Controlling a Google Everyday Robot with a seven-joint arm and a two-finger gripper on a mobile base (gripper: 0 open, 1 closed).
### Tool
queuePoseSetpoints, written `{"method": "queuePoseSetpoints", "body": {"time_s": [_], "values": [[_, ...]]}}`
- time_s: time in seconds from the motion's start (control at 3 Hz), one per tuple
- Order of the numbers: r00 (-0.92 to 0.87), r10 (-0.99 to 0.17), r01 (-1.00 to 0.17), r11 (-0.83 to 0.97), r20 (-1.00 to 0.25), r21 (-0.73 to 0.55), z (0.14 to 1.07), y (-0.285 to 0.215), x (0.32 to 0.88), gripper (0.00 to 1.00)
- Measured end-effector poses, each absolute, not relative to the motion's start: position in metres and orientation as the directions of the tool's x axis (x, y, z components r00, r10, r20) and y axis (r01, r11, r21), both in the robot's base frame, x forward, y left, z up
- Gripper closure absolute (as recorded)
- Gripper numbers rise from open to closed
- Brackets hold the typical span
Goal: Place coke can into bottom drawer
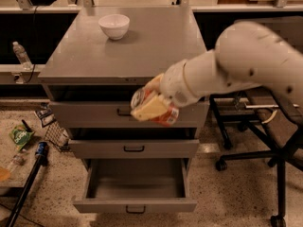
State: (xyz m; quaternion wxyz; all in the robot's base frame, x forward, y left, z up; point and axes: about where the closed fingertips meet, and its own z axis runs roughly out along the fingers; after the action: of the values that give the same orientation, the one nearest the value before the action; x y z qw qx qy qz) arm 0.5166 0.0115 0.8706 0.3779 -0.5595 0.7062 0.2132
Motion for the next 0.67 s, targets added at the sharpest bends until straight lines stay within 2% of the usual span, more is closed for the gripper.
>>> {"method": "queuePoseSetpoints", "body": {"time_s": [0.33, 0.67], "values": [[-0.195, -0.664, -0.96, 0.278, -0.722, 0.003, 0.7653, 0.0133, 0.527, 1.0], [-0.186, -0.661, -0.961, 0.276, -0.727, -0.005, 0.7732, 0.0145, 0.5253, 1.0]]}}
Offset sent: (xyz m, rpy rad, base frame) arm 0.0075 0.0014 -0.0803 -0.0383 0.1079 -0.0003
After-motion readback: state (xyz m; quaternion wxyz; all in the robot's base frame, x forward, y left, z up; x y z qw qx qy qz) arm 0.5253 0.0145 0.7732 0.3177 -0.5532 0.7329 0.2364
